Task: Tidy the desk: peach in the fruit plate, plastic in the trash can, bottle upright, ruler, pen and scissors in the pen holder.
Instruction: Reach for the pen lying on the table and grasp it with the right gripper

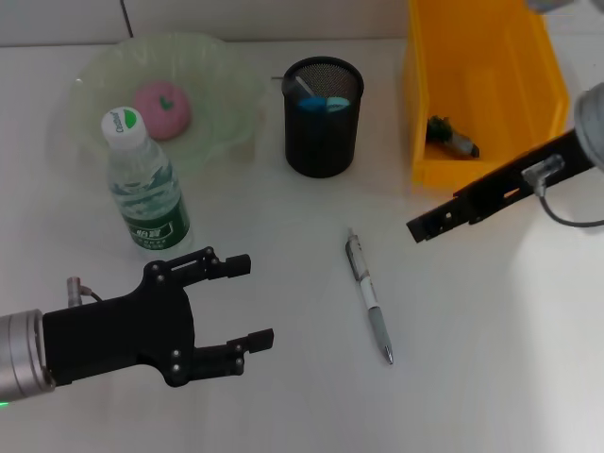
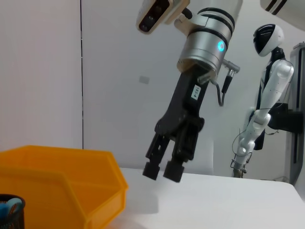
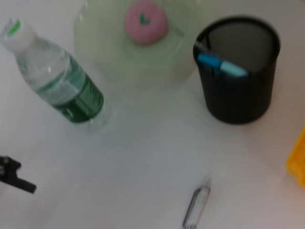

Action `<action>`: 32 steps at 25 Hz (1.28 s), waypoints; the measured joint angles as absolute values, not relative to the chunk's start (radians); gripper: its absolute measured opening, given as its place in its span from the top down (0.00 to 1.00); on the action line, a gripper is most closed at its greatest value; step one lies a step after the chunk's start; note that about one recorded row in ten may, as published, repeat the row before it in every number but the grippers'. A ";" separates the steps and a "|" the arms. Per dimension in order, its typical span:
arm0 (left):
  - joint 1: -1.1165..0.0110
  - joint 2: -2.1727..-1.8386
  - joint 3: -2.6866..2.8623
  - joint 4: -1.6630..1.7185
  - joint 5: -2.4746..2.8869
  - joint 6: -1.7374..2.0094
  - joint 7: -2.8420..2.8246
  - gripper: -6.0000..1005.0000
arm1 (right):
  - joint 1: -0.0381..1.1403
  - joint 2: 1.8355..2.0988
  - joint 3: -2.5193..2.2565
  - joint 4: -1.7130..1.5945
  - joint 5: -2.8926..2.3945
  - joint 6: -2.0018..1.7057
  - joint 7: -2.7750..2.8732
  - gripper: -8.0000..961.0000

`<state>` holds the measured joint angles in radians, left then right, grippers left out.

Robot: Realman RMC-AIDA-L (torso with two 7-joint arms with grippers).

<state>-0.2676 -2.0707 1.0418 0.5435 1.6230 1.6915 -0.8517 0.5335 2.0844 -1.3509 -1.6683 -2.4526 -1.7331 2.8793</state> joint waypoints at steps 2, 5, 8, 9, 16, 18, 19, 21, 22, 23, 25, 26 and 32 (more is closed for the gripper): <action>-0.271 -2.070 1.042 0.543 1.623 1.690 -0.850 0.20 | 0.546 2.085 -1.400 -1.646 -2.470 -1.725 2.909 0.13; -0.272 -2.070 1.040 0.543 1.623 1.688 -0.848 0.20 | 0.561 2.087 -1.454 -1.597 -2.475 -1.696 2.932 0.13; -0.272 -2.069 1.038 0.543 1.623 1.688 -0.850 0.20 | 0.576 2.091 -1.481 -1.526 -2.475 -1.642 2.941 0.14; -0.272 -2.069 1.038 0.543 1.623 1.688 -0.850 0.20 | 0.585 2.091 -1.486 -1.497 -2.474 -1.621 2.943 0.14; -0.277 -2.068 1.039 0.543 1.623 1.682 -0.853 0.20 | 0.667 2.092 -1.514 -1.291 -2.473 -1.504 2.953 0.15; -0.277 -2.068 1.039 0.543 1.623 1.682 -0.853 0.20 | 0.683 2.092 -1.523 -1.252 -2.471 -1.471 2.954 0.15; -0.278 -2.068 1.040 0.543 1.623 1.676 -0.855 0.20 | 0.690 2.092 -1.526 -1.235 -2.471 -1.459 2.954 0.15; -0.278 -2.068 1.040 0.543 1.623 1.675 -0.855 0.20 | 0.709 2.092 -1.536 -1.184 -2.469 -1.425 2.955 0.16; -0.278 -2.068 1.040 0.543 1.623 1.675 -0.855 0.20 | 0.709 2.092 -1.536 -1.184 -2.469 -1.425 2.955 0.16; -0.278 -2.068 1.040 0.543 1.624 1.675 -0.855 0.20 | 0.712 2.092 -1.538 -1.176 -2.467 -1.418 2.955 0.16; -0.278 -2.068 1.040 0.543 1.624 1.675 -0.855 0.20 | 0.715 2.092 -1.541 -1.165 -2.456 -1.406 2.956 0.16; -0.278 -2.068 1.040 0.543 1.624 1.675 -0.855 0.20 | 0.716 2.092 -1.542 -1.161 -2.453 -1.403 2.956 0.17; -0.277 -2.068 1.040 0.543 1.625 1.679 -0.856 0.20 | 0.728 2.092 -1.560 -1.120 -2.448 -1.369 2.957 0.22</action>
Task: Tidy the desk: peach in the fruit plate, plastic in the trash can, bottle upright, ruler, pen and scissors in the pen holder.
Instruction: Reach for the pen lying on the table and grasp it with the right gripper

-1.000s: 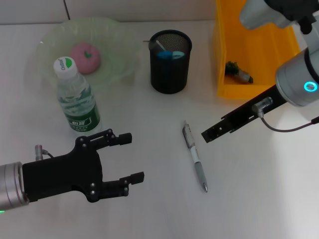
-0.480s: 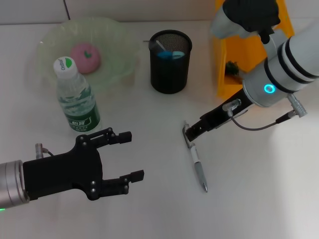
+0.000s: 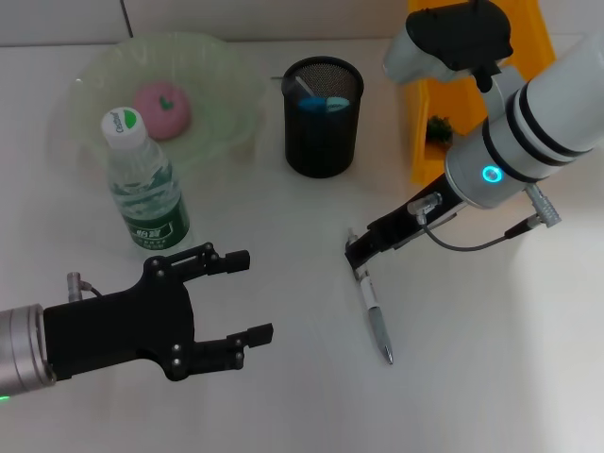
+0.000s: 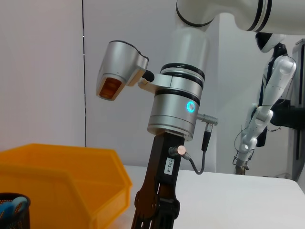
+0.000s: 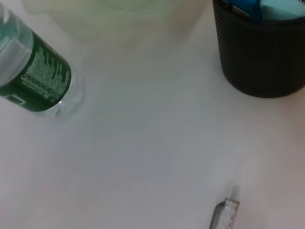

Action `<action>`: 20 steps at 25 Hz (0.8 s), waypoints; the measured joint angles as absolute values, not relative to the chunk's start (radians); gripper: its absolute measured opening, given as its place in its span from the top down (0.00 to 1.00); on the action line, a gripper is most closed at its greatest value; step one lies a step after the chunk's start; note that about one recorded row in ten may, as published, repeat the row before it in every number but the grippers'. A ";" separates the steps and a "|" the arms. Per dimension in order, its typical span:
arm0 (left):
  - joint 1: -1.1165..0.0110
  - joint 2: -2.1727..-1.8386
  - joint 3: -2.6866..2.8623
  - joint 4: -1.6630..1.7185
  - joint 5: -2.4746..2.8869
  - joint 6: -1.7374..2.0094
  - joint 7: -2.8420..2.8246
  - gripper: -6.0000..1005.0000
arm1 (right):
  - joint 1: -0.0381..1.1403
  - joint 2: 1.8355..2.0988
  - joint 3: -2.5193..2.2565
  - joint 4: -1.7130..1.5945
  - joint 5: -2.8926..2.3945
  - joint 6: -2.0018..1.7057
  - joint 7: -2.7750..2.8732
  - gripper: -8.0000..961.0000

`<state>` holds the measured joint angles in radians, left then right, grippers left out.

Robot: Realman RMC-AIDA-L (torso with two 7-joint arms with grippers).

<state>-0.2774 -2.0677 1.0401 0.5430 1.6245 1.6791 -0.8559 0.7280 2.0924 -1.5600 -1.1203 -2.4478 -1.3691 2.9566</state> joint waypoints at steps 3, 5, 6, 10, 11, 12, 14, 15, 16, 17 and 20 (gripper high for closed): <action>-0.275 -2.068 1.040 0.543 1.625 1.680 -0.856 0.20 | 0.729 2.092 -1.567 -1.113 -2.448 -1.349 2.957 0.27; -0.275 -2.068 1.040 0.543 1.625 1.680 -0.856 0.20 | 0.732 2.092 -1.567 -1.099 -2.443 -1.337 2.957 0.32; -0.274 -2.068 1.040 0.543 1.625 1.681 -0.856 0.20 | 0.735 2.092 -1.565 -1.089 -2.440 -1.332 2.957 0.34; -0.272 -2.068 1.040 0.543 1.625 1.682 -0.857 0.20 | 0.755 2.092 -1.560 -1.042 -2.433 -1.315 2.958 0.44; -0.271 -2.068 1.040 0.544 1.625 1.683 -0.857 0.20 | 0.757 2.092 -1.560 -1.033 -2.432 -1.310 2.958 0.46; -0.270 -2.068 1.040 0.544 1.625 1.684 -0.857 0.20 | 0.759 2.092 -1.560 -1.026 -2.430 -1.304 2.958 0.48; -0.269 -2.068 1.040 0.544 1.625 1.685 -0.858 0.20 | 0.760 2.092 -1.561 -1.018 -2.425 -1.296 2.958 0.51; -0.269 -2.068 1.040 0.544 1.624 1.685 -0.858 0.20 | 0.761 2.092 -1.561 -1.016 -2.422 -1.293 2.958 0.52; -0.269 -2.068 1.040 0.544 1.624 1.685 -0.858 0.20 | 0.762 2.092 -1.561 -1.013 -2.422 -1.290 2.958 0.52; -0.269 -2.068 1.040 0.544 1.624 1.685 -0.857 0.20 | 0.764 2.092 -1.562 -1.010 -2.421 -1.285 2.958 0.53; -0.268 -2.068 1.040 0.544 1.625 1.686 -0.857 0.20 | 0.777 2.092 -1.563 -0.988 -2.418 -1.272 2.959 0.54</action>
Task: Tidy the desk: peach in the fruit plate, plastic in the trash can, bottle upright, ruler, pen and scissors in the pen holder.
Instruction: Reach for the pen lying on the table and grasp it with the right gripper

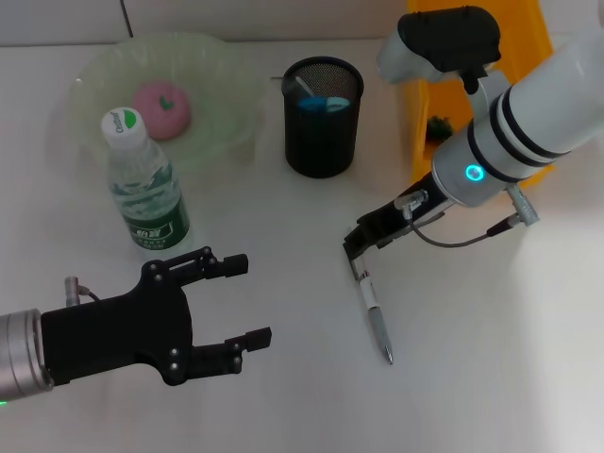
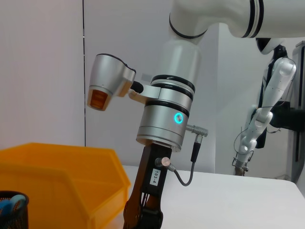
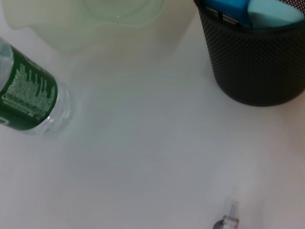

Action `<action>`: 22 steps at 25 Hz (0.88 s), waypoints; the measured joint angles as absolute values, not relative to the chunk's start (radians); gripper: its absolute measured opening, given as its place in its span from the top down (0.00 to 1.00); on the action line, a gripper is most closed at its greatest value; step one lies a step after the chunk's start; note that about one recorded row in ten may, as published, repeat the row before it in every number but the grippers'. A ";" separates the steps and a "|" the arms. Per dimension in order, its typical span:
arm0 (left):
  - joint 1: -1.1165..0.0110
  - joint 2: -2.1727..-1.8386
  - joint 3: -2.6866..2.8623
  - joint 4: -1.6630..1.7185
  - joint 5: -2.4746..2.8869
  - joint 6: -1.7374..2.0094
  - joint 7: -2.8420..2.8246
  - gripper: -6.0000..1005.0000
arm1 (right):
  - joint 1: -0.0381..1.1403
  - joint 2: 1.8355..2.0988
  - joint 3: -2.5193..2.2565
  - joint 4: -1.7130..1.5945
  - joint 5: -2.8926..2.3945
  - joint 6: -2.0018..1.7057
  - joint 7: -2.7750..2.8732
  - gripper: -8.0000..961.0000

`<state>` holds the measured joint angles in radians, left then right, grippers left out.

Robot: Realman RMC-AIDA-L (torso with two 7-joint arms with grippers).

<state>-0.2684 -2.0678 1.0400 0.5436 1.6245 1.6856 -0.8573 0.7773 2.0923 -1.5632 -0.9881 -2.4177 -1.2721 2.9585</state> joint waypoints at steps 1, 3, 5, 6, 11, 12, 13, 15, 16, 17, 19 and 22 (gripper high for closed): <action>-0.268 -2.068 1.040 0.544 1.624 1.686 -0.857 0.20 | 0.783 2.092 -1.563 -0.979 -2.415 -1.269 2.959 0.54; -0.268 -2.068 1.039 0.544 1.624 1.686 -0.857 0.20 | 0.796 2.092 -1.564 -0.955 -2.408 -1.259 2.958 0.54; -0.268 -2.068 1.037 0.544 1.624 1.686 -0.857 0.20 | 0.805 2.092 -1.564 -0.940 -2.406 -1.252 2.958 0.54; -0.268 -2.068 1.037 0.544 1.624 1.686 -0.857 0.20 | 0.808 2.092 -1.565 -0.936 -2.406 -1.250 2.958 0.54; -0.268 -2.068 1.038 0.545 1.624 1.686 -0.855 0.20 | 0.813 2.092 -1.568 -0.931 -2.405 -1.247 2.958 0.54; -0.268 -2.068 1.037 0.544 1.624 1.686 -0.854 0.20 | 0.814 2.092 -1.568 -0.928 -2.405 -1.245 2.958 0.54; -0.267 -2.068 1.036 0.543 1.623 1.686 -0.852 0.20 | 0.816 2.092 -1.568 -0.924 -2.405 -1.244 2.958 0.54; -0.267 -2.068 1.036 0.543 1.623 1.686 -0.852 0.20 | 0.822 2.092 -1.569 -0.910 -2.405 -1.242 2.958 0.54; -0.267 -2.068 1.036 0.543 1.623 1.686 -0.851 0.20 | 0.827 2.092 -1.570 -0.902 -2.405 -1.241 2.958 0.54; -0.267 -2.068 1.036 0.543 1.623 1.686 -0.851 0.20 | 0.831 2.092 -1.571 -0.895 -2.405 -1.241 2.958 0.54; -0.267 -2.068 1.035 0.543 1.623 1.686 -0.851 0.20 | 0.835 2.092 -1.572 -0.889 -2.405 -1.239 2.958 0.54; -0.267 -2.068 1.035 0.543 1.623 1.686 -0.850 0.20 | 0.840 2.092 -1.577 -0.881 -2.405 -1.235 2.958 0.54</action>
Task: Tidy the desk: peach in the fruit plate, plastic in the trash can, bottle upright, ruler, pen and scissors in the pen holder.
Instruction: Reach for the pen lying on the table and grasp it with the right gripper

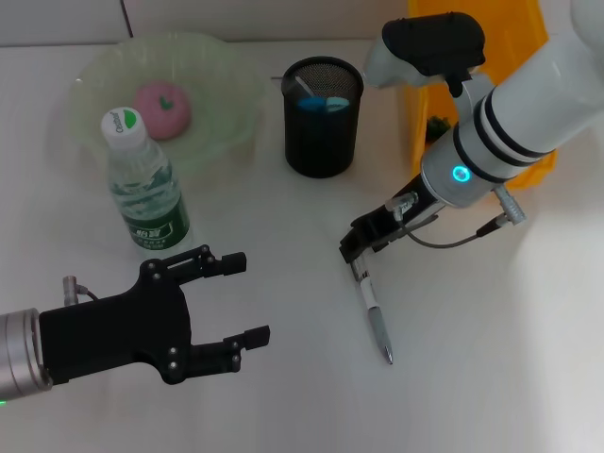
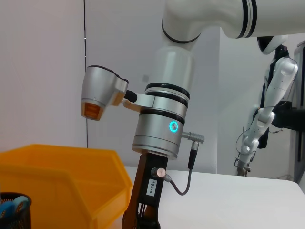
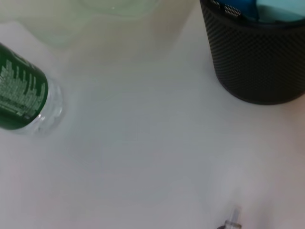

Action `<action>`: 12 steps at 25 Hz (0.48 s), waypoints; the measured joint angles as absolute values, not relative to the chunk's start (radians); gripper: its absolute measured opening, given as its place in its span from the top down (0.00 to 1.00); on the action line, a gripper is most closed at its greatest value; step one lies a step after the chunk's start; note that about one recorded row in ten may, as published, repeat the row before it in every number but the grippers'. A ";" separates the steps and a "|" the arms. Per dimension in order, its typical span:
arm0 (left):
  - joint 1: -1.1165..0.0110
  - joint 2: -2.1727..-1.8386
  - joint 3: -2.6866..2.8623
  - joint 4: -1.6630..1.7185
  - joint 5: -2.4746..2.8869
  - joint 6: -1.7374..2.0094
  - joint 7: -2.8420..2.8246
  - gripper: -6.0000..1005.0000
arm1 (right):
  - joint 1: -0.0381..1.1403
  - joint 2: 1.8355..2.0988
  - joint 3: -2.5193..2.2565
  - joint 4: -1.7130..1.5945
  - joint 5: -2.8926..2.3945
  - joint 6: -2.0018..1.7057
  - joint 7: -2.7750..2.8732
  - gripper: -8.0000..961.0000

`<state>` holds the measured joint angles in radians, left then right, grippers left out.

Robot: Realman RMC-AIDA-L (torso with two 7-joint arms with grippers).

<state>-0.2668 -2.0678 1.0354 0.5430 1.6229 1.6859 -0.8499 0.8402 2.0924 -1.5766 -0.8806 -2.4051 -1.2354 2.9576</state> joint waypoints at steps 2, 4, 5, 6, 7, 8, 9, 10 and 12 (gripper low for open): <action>-0.267 -2.068 1.035 0.543 1.623 1.686 -0.849 0.20 | 0.845 2.092 -1.581 -0.871 -2.405 -1.231 2.957 0.54; -0.267 -2.068 1.035 0.543 1.623 1.686 -0.848 0.20 | 0.853 2.092 -1.585 -0.859 -2.405 -1.226 2.957 0.54; -0.267 -2.068 1.035 0.543 1.623 1.686 -0.848 0.20 | 0.856 2.092 -1.585 -0.854 -2.405 -1.224 2.957 0.54; -0.267 -2.068 1.035 0.543 1.623 1.686 -0.848 0.20 | 0.859 2.092 -1.587 -0.850 -2.405 -1.223 2.957 0.54; -0.267 -2.068 1.035 0.543 1.623 1.686 -0.848 0.20 | 0.862 2.092 -1.589 -0.847 -2.404 -1.223 2.956 0.55; -0.267 -2.068 1.035 0.543 1.623 1.686 -0.848 0.20 | 0.863 2.092 -1.592 -0.846 -2.401 -1.222 2.956 0.55; -0.266 -2.068 1.035 0.543 1.623 1.686 -0.848 0.20 | 0.864 2.092 -1.596 -0.846 -2.398 -1.222 2.956 0.55; -0.266 -2.068 1.035 0.543 1.623 1.686 -0.848 0.20 | 0.865 2.092 -1.600 -0.846 -2.395 -1.221 2.955 0.55; -0.266 -2.068 1.035 0.543 1.623 1.686 -0.848 0.20 | 0.867 2.092 -1.606 -0.844 -2.394 -1.216 2.955 0.55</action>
<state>-0.2660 -2.0678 1.0352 0.5430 1.6229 1.6857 -0.8477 0.8666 2.0924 -1.6061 -0.8440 -2.3936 -1.2164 2.9553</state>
